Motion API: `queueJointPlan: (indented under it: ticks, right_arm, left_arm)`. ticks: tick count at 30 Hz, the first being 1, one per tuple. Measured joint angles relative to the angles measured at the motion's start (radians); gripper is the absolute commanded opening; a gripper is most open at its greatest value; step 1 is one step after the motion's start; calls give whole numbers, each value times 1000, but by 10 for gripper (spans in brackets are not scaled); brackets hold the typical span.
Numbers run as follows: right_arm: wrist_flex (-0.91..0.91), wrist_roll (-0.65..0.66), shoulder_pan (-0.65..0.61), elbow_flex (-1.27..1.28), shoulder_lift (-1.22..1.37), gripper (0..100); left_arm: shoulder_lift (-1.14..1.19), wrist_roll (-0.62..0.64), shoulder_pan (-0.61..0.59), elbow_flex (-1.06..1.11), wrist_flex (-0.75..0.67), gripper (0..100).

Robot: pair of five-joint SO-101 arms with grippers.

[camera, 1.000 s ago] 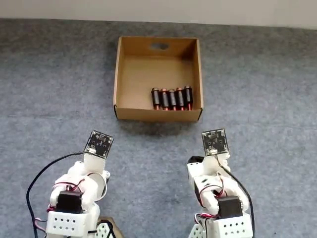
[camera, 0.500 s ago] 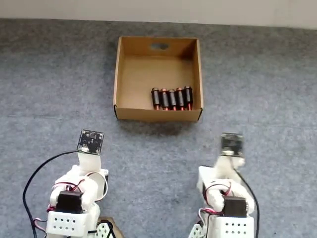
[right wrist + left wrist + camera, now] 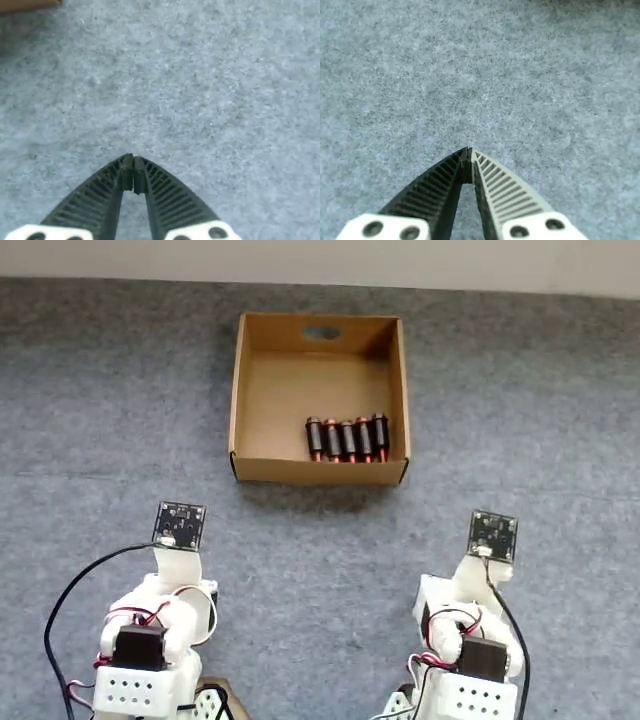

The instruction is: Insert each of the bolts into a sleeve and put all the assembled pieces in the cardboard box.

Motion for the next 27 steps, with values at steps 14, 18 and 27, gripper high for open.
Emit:
queueJointPlan:
  ticks: [14, 18, 27]
  right_arm:
    - [0, 28, -64, 0, 0, 9]
    - [0, 28, -170, 0, 0, 9]
    - [0, 28, -187, 0, 0, 9]
  left_arm:
    - [0, 0, 0, 0, 0, 8]
    - [0, 0, 0, 0, 0, 8]
    - [0, 0, 0, 0, 0, 8]
